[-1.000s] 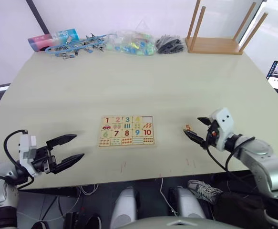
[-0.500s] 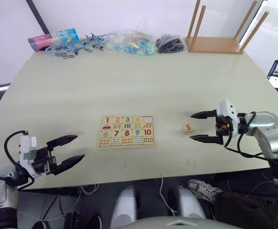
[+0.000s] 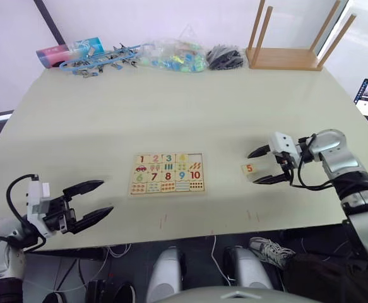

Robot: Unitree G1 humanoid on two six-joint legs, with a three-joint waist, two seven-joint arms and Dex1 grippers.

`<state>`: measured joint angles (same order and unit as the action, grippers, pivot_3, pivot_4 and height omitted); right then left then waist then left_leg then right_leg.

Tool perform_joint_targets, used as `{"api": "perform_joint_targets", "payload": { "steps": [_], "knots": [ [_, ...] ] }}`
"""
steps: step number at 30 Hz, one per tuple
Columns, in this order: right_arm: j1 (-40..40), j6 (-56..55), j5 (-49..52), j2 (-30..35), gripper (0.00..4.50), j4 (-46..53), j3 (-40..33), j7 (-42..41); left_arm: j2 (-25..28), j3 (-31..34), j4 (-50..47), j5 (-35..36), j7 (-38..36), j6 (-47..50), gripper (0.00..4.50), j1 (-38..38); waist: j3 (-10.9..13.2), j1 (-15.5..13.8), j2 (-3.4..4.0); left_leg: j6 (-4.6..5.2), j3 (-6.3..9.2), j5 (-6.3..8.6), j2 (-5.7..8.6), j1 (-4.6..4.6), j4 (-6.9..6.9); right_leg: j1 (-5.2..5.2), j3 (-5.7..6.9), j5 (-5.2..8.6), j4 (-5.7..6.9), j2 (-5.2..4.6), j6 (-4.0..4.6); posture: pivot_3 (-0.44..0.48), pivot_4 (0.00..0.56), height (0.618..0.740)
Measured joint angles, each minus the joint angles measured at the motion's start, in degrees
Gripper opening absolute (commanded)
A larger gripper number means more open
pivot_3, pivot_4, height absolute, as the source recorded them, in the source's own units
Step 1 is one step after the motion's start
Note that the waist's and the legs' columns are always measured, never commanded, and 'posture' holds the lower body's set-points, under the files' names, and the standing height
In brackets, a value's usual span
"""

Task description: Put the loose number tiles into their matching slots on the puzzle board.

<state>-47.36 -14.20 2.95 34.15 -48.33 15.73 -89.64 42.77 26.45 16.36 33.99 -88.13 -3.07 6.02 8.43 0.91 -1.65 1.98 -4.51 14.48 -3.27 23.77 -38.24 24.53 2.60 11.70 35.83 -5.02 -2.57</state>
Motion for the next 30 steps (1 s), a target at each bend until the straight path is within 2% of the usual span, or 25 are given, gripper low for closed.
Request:
{"api": "perform_joint_targets", "payload": {
  "steps": [6,10,11,12,13,15,19,25,30],
  "knots": [
    [-4.59,-5.56,-3.69,-2.33,4.41,-8.96,0.71,0.14,-0.24,0.0,-0.13,0.0,0.46,0.0,4.5,0.06,0.0,0.01,0.01,-0.01,-0.01,0.0,0.0,-0.01,0.0,-0.08,0.0,0.0,0.02,0.01,0.01,0.0,0.15,0.737],
    [-5.82,-7.28,-4.8,-2.81,4.41,-11.51,0.7,0.14,-0.37,0.0,-0.14,0.0,0.54,0.0,4.5,0.28,0.0,0.01,0.01,-0.01,0.0,0.0,-0.01,-0.05,-0.02,-0.12,0.0,-0.01,0.03,0.01,0.01,0.0,0.15,0.737],
    [-5.91,-7.38,-4.9,-2.88,3.91,-11.77,0.7,0.13,-0.37,0.0,-0.14,0.0,0.56,0.0,4.5,0.34,0.0,0.01,0.02,-0.01,0.0,-0.01,-0.01,-0.06,-0.02,-0.13,0.0,-0.01,0.03,0.01,0.01,0.0,0.15,0.737],
    [-6.22,-7.58,-5.03,-3.05,3.78,-12.93,0.57,0.21,-0.39,0.0,-0.14,0.0,0.66,0.0,4.5,0.45,0.0,0.0,0.03,-0.01,0.02,-0.01,-0.01,-0.08,-0.03,-0.15,0.0,-0.01,0.04,0.01,0.01,0.0,0.15,0.737],
    [-6.44,-7.68,-5.19,-3.06,3.18,-13.29,0.56,0.21,-0.38,0.0,-0.14,0.0,0.71,0.0,4.5,0.47,0.0,-0.02,0.03,-0.01,0.03,-0.01,-0.01,-0.08,-0.03,-0.16,0.01,-0.01,0.04,0.01,0.01,0.0,0.15,0.737],
    [-6.53,-7.69,-5.23,-3.07,2.68,-13.53,0.53,0.2,-0.38,0.0,-0.14,0.0,0.76,0.0,4.5,0.48,0.0,-0.03,0.03,-0.01,0.04,0.0,-0.01,-0.08,-0.03,-0.16,0.01,0.0,0.03,0.0,0.02,0.0,0.15,0.737],
    [-6.55,-7.69,-5.21,-3.37,0.98,-14.25,-0.36,-0.02,-0.38,0.0,-0.15,0.0,0.79,0.02,4.5,0.47,-0.01,0.0,0.02,-0.01,0.03,-0.01,-0.01,-0.08,-0.03,-0.16,0.01,-0.01,0.03,0.0,0.02,0.0,0.15,0.737],
    [-6.36,-7.56,-5.07,-3.6,0.91,-14.41,-1.18,-0.16,-0.38,0.0,-0.15,0.0,0.85,0.08,4.5,0.24,-0.01,0.0,0.02,-0.01,0.04,-0.01,-0.01,-0.09,-0.05,-0.18,0.02,-0.01,0.04,0.0,0.02,0.0,0.15,0.737],
    [-3.14,-4.37,-3.42,-4.18,0.91,-8.84,-2.78,-0.12,-0.38,-0.02,-0.15,0.0,0.87,0.09,4.5,-0.61,0.0,0.04,0.04,-0.01,0.04,-0.01,-0.01,-0.06,-0.04,-0.17,0.03,-0.01,0.03,0.0,0.03,0.0,0.15,0.737]
  ]
}}
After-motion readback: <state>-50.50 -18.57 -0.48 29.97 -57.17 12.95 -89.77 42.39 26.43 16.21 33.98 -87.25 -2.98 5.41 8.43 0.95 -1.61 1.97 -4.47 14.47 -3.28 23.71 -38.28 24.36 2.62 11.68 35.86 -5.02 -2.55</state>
